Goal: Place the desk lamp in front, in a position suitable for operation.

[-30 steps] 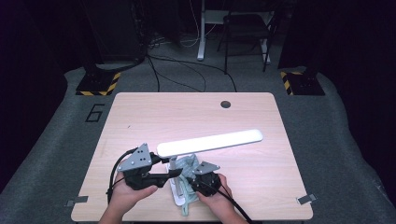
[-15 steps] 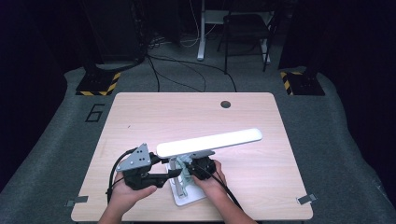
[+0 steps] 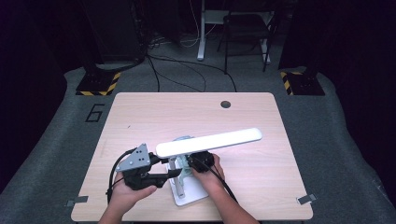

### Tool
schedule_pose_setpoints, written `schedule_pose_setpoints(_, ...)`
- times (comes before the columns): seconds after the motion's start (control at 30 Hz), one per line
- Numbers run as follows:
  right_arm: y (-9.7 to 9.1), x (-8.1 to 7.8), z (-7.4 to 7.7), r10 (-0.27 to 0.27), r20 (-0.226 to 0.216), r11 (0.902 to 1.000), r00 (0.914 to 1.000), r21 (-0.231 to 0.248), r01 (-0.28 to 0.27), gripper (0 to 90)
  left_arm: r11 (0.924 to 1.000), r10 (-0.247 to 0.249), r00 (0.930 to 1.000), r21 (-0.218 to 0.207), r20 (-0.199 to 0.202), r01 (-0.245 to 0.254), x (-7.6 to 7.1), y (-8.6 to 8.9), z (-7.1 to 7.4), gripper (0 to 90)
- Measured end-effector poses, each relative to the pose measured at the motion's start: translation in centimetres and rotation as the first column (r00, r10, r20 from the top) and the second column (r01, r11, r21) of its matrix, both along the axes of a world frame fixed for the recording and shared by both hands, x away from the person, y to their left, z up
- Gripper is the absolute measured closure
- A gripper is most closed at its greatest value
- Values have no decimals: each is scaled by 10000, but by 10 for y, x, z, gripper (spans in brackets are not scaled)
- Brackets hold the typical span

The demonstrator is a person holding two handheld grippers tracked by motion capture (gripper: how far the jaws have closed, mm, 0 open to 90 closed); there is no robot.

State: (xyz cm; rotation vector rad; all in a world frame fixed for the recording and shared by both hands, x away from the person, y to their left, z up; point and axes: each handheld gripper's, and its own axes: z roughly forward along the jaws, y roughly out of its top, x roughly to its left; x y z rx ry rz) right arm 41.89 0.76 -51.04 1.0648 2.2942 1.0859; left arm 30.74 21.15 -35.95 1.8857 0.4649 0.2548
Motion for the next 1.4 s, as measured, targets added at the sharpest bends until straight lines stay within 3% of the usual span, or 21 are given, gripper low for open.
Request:
schedule_pose_setpoints(0.07, -5, 4, 0, -268, -77, 9996, 9996, 29, 268, 697, 10000, -9, 10000, -34, -3, 9, 0, 0, 0, 524)
schedule_pose_setpoints(0.17, -12, 7, -1, -532, -613, 9965, 9967, 613, 570, 698, 10000, 59, 10000, -46, 12, -59, 0, -1, 0, 524)
schedule_pose_setpoints(0.27, -14, 0, -1, -422, -421, 9982, 9982, 411, 439, 702, 9999, 58, 10000, -83, -8, -58, 1, -1, -1, 524)
schedule_pose_setpoints(0.33, -16, -10, 0, -208, -103, 9997, 9997, 86, 209, 704, 9999, 68, 10000, -80, 3, -68, 1, -1, -1, 524)
schedule_pose_setpoints(0.4, -20, -18, -1, -59, 2, 9999, 10000, 113, 59, 705, 9999, 97, 10000, -38, 17, -97, 1, -2, -1, 524)
schedule_pose_setpoints(0.53, -35, -46, -3, 277, -65, 9993, 9996, 262, -275, 706, 9999, 116, 9999, -49, 15, -116, 1, -2, -1, 524)
schedule_pose_setpoints(0.7, -48, -70, -3, 652, -58, 9976, 9979, 234, -650, 706, 9999, 139, 9999, -54, -20, -139, 0, -2, -1, 523)
schedule_pose_setpoints(0.83, -62, -88, -4, 825, -219, 9954, 9964, 515, -813, 706, 9998, 110, 9999, -170, -28, -111, 1, -1, -2, 523)
schedule_pose_setpoints(1.0, -69, -94, -7, 708, -164, 9933, 9974, 929, -690, 706, 9992, -73, 9998, -392, -191, 66, 4, 0, -3, 517)
schedule_pose_setpoints(1.1, -69, -94, -7, 705, -191, 9935, 9973, 905, -685, 710, 9994, -132, 9998, -327, -114, 128, 5, 0, -3, 517)
schedule_pose_setpoints(1.13, -69, -96, -8, 480, -294, 9938, 9984, 1017, -448, 711, 9995, -173, 9998, -274, -108, 170, 6, 1, -3, 515)
schedule_pose_setpoints(1.4, -63, -99, -7, 514, -339, 9931, 9981, 1073, -475, 708, 9995, 306, 9995, 89, 73, -307, 8, 11, 1, 522)
